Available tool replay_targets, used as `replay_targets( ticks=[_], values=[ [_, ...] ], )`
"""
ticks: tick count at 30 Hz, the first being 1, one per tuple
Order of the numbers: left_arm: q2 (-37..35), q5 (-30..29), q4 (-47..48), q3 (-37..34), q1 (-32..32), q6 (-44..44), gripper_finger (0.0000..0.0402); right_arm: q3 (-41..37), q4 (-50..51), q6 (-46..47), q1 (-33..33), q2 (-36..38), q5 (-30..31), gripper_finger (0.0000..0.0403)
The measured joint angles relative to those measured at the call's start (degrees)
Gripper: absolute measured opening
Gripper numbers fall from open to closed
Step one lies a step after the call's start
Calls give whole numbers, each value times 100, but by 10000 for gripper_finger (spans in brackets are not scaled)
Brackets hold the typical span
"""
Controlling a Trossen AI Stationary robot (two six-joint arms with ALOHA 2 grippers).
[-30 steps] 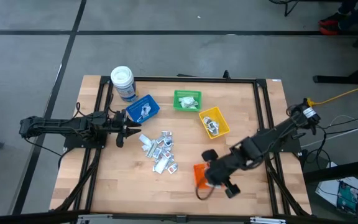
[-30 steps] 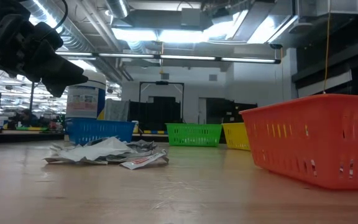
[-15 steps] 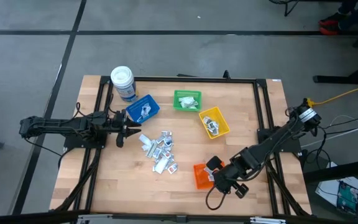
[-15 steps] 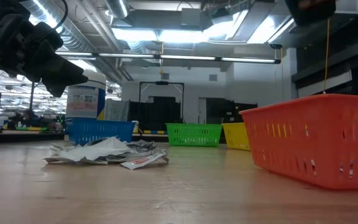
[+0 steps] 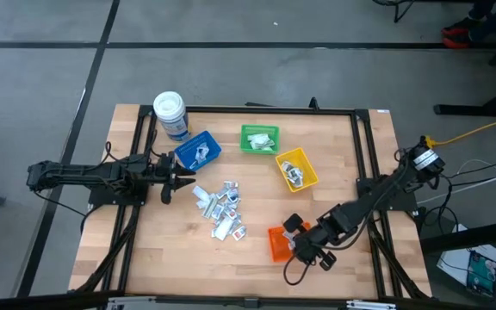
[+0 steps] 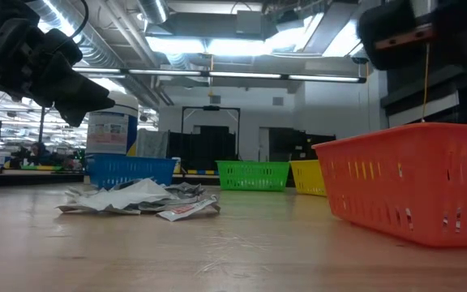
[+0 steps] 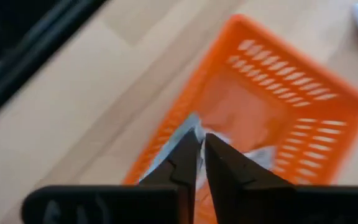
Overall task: Pick & Place First Aid Supplies
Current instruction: Put the white ointment pack into the orange bin, then put the white bandage into the green bin
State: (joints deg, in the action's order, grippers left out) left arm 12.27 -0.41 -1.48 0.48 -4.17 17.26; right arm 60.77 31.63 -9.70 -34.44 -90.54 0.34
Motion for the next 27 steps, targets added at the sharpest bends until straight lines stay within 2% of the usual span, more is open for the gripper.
replay_targets(
  ticks=[8,13,16,20,24,27],
  values=[
    [1,0,0,-1,-1,0,127,0,-173,-153,171,33,119,104],
    [-1,0,0,0,1,0,127,-25,-416,451,179,196,118,162],
    [-1,-2,3,2,1,0,127,-326,-789,776,204,621,116,193],
    [0,0,9,-1,-1,0,127,-1191,-1510,968,277,1354,109,221],
    [1,0,13,-1,1,0,127,-1871,-1924,1241,536,2134,90,234],
    [-1,0,-1,-1,0,0,127,-2129,-1952,1846,899,2671,93,236]
  ],
)
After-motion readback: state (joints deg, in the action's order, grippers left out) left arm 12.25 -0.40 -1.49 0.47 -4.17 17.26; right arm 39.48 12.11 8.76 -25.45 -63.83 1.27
